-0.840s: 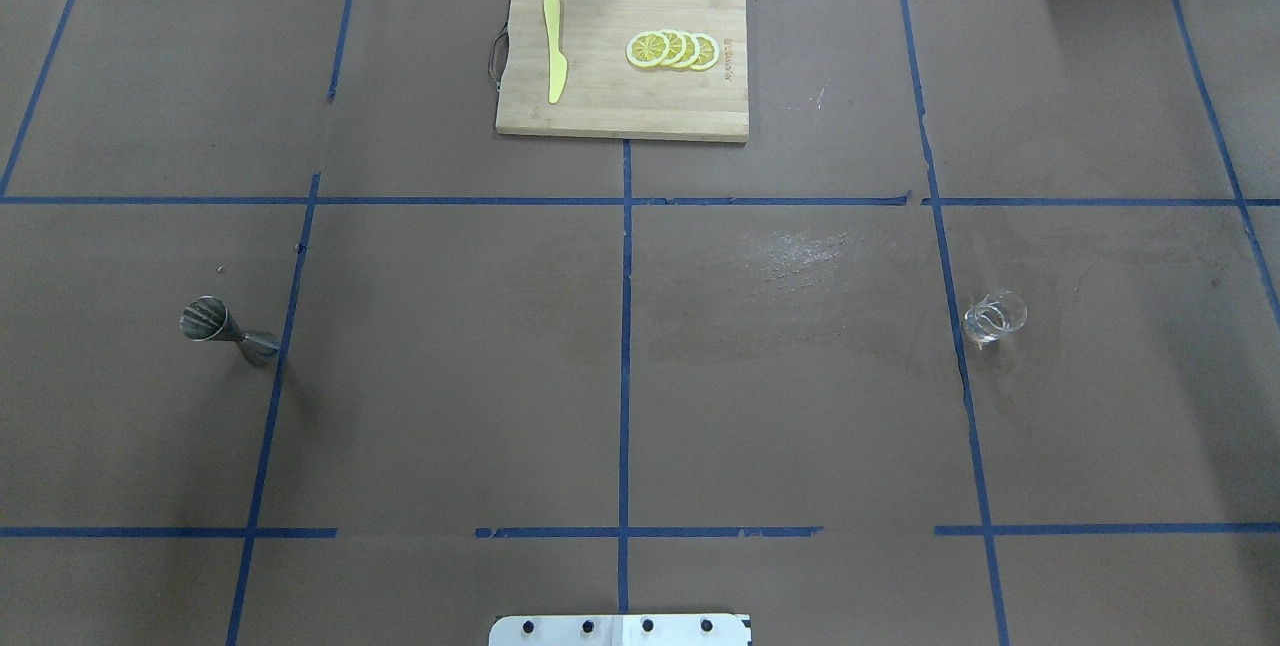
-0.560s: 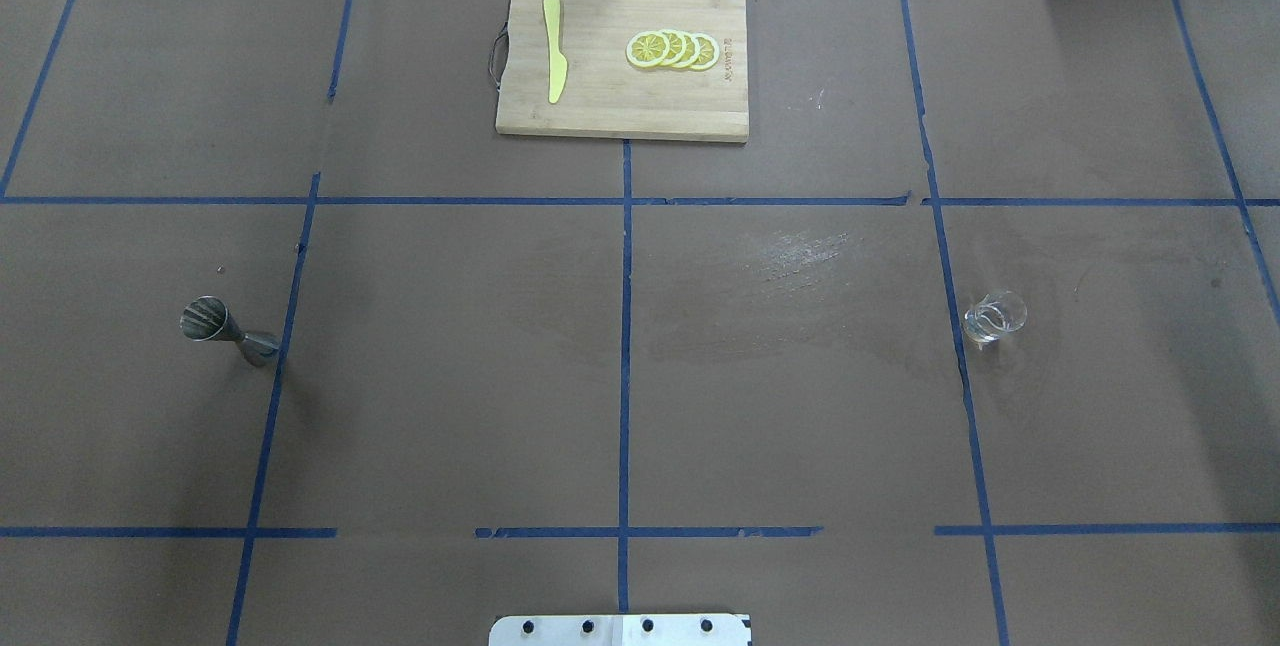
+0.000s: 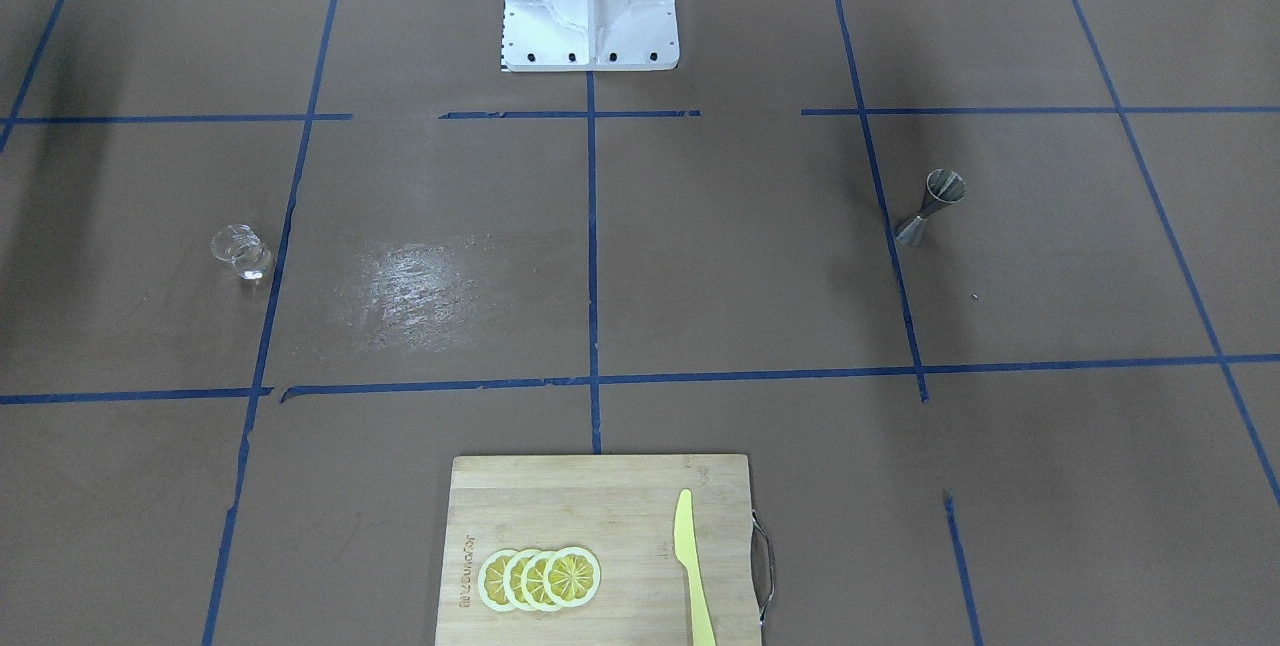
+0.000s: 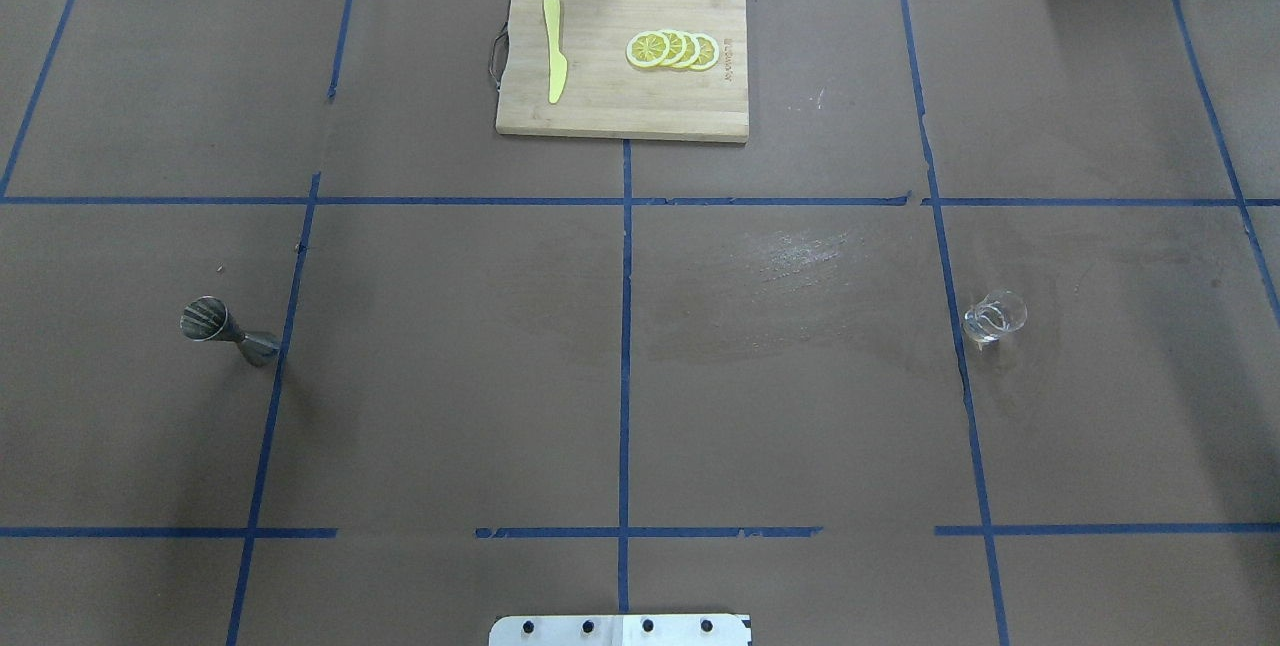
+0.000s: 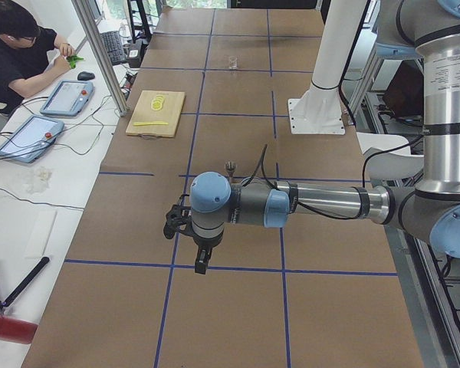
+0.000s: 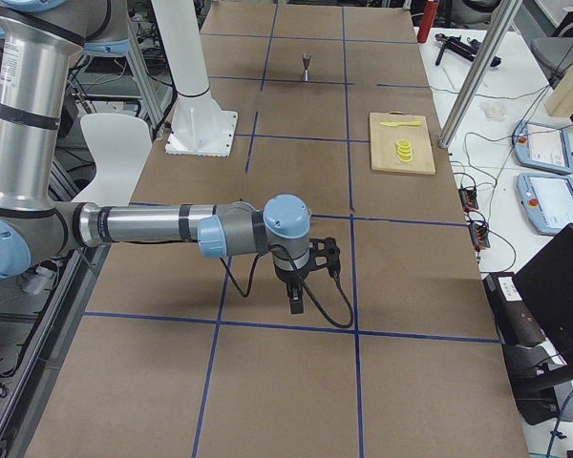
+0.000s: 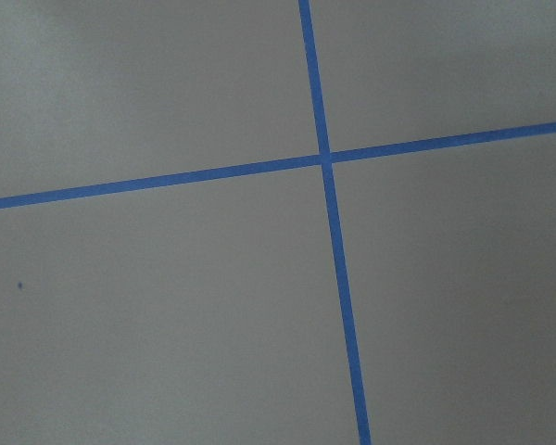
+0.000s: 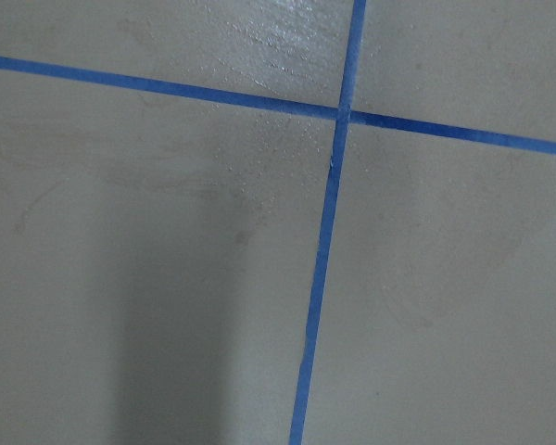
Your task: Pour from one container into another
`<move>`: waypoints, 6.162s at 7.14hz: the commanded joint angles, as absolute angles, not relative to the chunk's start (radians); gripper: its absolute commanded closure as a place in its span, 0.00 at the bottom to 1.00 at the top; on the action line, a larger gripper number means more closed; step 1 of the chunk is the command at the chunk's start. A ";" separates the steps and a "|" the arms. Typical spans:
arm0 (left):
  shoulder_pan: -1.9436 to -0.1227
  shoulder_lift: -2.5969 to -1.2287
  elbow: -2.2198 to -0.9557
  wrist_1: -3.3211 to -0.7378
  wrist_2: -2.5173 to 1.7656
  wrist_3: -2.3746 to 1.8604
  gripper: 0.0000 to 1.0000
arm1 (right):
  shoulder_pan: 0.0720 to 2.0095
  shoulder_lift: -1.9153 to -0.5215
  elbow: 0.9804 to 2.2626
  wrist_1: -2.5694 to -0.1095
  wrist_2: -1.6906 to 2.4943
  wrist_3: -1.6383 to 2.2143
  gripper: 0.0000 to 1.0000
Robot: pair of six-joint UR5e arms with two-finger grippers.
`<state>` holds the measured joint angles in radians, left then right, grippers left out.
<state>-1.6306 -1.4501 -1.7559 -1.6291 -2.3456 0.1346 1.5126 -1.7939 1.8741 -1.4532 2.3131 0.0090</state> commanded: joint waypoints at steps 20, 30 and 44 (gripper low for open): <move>-0.507 -1.367 -1.838 -2.928 -1.046 -0.995 0.00 | 1.508 -1.721 1.867 -1.132 2.315 0.248 0.00; -0.150 -1.394 -1.669 -2.930 -0.584 -1.089 0.00 | 1.508 -1.720 1.867 -1.132 2.313 0.249 0.00; -0.150 -1.463 -1.559 -2.993 -0.583 -1.120 0.45 | 1.509 -1.720 1.865 -1.132 2.313 0.247 0.00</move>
<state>-0.1510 -1.4635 -1.5584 -2.9925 -0.5829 -1.1198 1.5082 -1.7190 1.8666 -1.1321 2.3132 0.2470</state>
